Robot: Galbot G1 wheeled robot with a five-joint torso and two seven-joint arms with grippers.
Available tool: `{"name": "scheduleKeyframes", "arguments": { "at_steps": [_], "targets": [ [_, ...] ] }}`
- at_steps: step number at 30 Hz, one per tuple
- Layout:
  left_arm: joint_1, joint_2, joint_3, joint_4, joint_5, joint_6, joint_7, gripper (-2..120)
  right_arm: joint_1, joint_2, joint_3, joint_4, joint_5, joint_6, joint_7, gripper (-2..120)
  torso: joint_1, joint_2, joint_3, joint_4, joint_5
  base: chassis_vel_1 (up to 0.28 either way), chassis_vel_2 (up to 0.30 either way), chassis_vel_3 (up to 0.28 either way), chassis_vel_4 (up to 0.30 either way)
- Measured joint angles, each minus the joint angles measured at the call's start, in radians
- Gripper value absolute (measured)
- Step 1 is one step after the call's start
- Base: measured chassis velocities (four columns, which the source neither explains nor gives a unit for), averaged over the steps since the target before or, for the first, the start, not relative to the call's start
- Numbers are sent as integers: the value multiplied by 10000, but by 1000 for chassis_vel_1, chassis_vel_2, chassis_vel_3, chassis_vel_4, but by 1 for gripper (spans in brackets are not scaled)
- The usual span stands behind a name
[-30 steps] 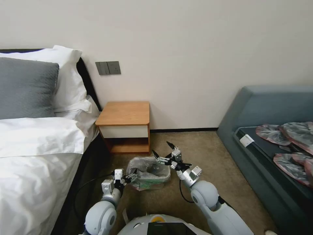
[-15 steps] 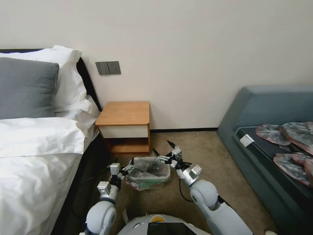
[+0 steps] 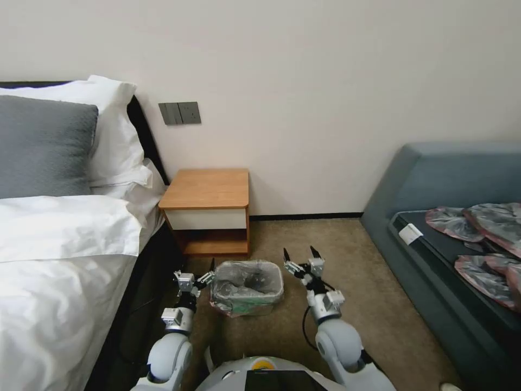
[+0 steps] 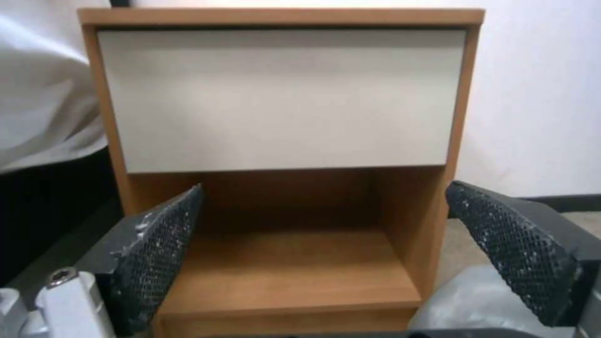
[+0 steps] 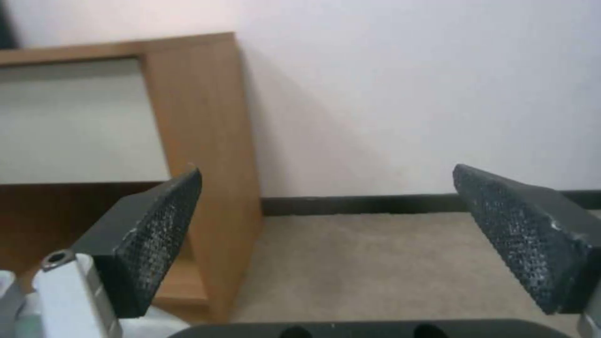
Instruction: Pick up the garbage bag from the table and place it over the trash can.
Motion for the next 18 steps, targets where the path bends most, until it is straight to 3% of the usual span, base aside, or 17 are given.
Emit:
{"name": "scheduleKeyframes", "arguments": {
  "at_steps": [18],
  "targets": [
    [18, 15, -16, -1, -198, -151, -18, 99, -155, 169, 174, -140, -98, 272, -182, 100, 0, 0, 0, 1, 0, 0, 0, 0, 0]
  ]
}}
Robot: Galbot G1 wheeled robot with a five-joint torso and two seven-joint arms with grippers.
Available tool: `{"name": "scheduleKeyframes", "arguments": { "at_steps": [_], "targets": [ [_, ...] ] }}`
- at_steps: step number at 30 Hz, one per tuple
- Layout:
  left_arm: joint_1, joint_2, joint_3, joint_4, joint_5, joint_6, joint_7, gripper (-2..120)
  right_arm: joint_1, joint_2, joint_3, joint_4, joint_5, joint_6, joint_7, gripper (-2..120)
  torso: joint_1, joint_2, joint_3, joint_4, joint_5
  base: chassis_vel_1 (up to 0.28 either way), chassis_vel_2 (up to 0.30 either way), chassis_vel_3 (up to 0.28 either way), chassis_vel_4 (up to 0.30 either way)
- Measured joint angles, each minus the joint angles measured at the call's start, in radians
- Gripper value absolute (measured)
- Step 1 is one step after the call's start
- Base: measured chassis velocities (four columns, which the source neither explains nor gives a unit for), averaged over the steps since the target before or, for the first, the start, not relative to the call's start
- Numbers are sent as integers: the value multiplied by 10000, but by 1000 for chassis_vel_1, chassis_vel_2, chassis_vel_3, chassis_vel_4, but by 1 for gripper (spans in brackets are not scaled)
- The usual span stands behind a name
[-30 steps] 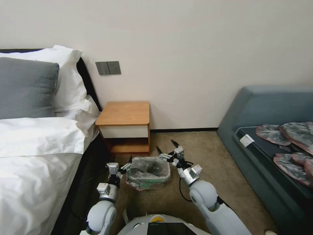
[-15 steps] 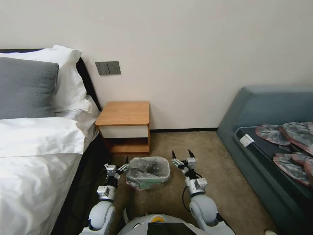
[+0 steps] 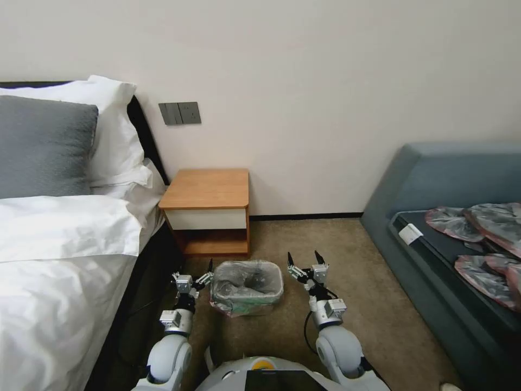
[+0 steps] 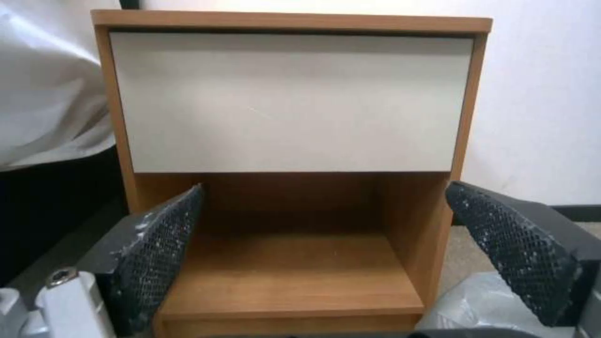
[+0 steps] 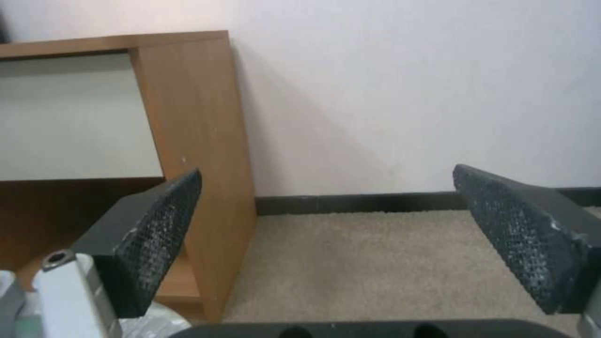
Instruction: Pick up the garbage bag from the table and place it over the trash can.
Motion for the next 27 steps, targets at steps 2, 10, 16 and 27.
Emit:
{"name": "scheduleKeyframes", "arguments": {
  "at_steps": [2, 10, 16, 27],
  "targets": [
    [0, 0, 0, -6, -2, 9, -3, 99, 4, -4, -3, 1, 3, -5, -4, 100, 0, 0, 0, 0, 0, 0, 0, 0, 0],
    [3, 0, 3, -17, -8, 32, -8, 99, 11, -11, -9, 6, 8, -12, -14, 100, 0, 0, 0, 0, 0, 0, 0, 0, 0],
    [3, 0, 4, -23, -11, 40, -11, 99, 15, -14, -12, 10, 10, -16, -19, 100, 0, 0, 1, 0, 0, 0, 0, 0, 0],
    [4, 0, 4, -29, -12, 48, -12, 99, 16, -20, -18, 17, 14, -23, -23, 100, 1, -1, 1, 0, 0, 0, 0, 0, 0]
  ]
}}
